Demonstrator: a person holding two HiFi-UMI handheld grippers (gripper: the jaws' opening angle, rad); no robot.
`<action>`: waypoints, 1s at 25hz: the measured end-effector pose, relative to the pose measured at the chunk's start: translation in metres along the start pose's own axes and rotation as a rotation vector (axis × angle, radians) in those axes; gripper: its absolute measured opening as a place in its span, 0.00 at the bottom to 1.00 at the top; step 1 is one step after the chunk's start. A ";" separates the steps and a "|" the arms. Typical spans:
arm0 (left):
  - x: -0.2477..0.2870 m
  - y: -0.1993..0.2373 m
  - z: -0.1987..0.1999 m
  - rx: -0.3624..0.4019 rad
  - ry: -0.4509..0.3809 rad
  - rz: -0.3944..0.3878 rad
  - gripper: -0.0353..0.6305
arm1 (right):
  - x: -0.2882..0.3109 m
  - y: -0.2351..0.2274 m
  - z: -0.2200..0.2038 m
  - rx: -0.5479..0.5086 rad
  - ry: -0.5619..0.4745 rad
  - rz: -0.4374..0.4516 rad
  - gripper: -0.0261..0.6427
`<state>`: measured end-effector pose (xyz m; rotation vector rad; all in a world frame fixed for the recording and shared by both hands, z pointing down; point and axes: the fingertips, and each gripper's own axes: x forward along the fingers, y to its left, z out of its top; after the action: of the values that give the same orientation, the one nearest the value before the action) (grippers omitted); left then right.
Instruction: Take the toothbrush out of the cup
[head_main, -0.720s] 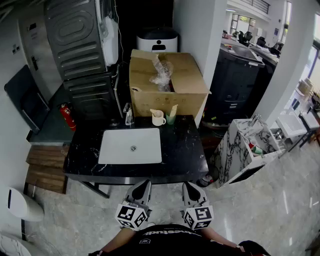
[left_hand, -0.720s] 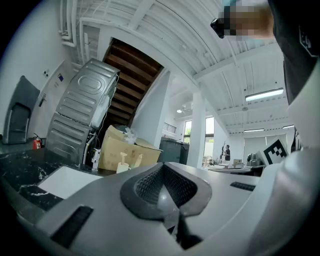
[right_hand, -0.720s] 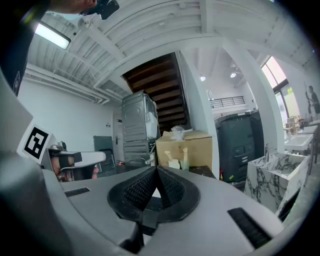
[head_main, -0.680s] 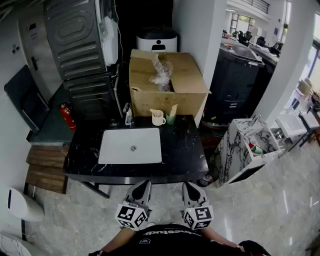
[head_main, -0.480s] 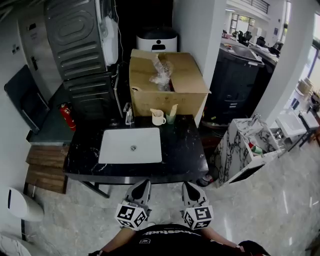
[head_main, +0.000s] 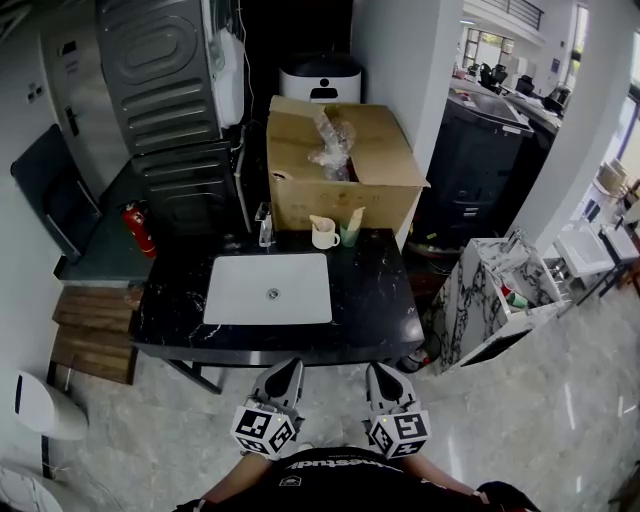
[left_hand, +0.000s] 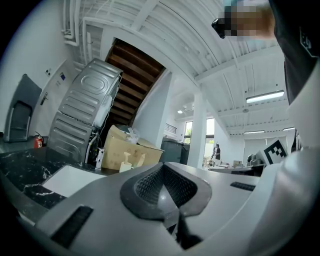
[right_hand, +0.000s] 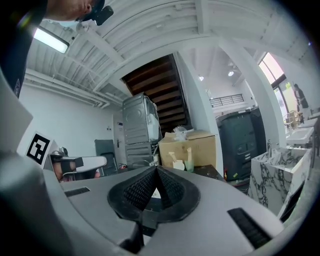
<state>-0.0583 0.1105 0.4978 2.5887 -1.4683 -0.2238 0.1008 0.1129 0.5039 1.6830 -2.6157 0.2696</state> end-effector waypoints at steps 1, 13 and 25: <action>-0.002 0.004 0.000 -0.003 0.001 0.000 0.07 | 0.002 0.003 0.000 0.001 0.001 0.000 0.09; -0.009 0.034 -0.008 -0.065 -0.004 -0.043 0.08 | 0.016 0.033 -0.015 -0.023 0.021 -0.039 0.09; 0.091 0.076 -0.009 -0.058 -0.002 -0.039 0.08 | 0.117 -0.028 0.005 -0.010 -0.012 -0.013 0.09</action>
<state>-0.0739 -0.0060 0.5174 2.5733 -1.3916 -0.2694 0.0775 -0.0047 0.5150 1.7040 -2.6090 0.2465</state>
